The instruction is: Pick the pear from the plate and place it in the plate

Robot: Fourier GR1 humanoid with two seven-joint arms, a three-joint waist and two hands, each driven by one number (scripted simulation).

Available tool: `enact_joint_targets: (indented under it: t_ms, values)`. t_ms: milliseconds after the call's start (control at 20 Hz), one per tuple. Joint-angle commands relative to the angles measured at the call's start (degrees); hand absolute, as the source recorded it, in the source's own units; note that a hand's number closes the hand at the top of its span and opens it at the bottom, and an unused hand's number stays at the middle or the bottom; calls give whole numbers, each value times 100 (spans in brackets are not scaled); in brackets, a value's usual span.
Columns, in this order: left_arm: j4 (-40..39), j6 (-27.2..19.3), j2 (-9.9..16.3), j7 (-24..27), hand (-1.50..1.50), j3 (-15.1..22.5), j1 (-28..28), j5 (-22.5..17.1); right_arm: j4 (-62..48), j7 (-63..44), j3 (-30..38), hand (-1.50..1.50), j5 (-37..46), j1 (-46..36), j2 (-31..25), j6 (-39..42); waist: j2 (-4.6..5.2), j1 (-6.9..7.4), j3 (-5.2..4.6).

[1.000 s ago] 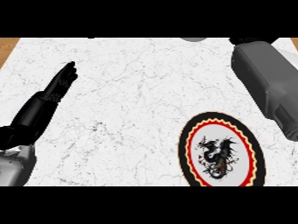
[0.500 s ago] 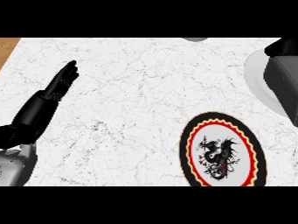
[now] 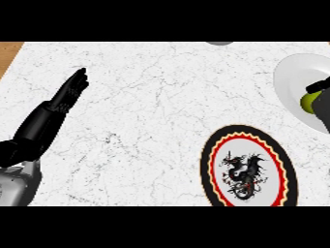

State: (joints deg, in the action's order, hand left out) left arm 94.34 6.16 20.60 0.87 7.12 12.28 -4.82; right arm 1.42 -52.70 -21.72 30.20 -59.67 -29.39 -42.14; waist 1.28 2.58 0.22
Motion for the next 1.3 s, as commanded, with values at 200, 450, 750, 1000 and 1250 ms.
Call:
enact_joint_targets:
  t_ms: [200, 450, 750, 1000, 1250]
  values:
    - [-16, 60, -83, 50, 0, -66, 17, 19, 371, 1010, 313, -150, -210, 524, -288, -858, -10, 5, 1]
    - [-269, 138, -49, 218, 0, -173, 18, 66, 613, 1465, 429, -150, -210, 599, -111, -1681, -9, -16, -2]
    - [-221, 49, -108, 174, 0, -204, -97, 109, 1884, 2507, 1329, -150, -1097, 761, 68, -2212, -86, -189, 1]
    - [-92, 97, 9, 23, 0, -440, -158, -50, 3152, 3457, 2093, -150, -1919, 1272, 172, -2395, -134, -286, -2]
    - [9, -33, -130, -157, 0, -250, -150, 203, 4895, 4306, 2541, -150, -2599, 2440, 206, -2050, -175, -432, -14]
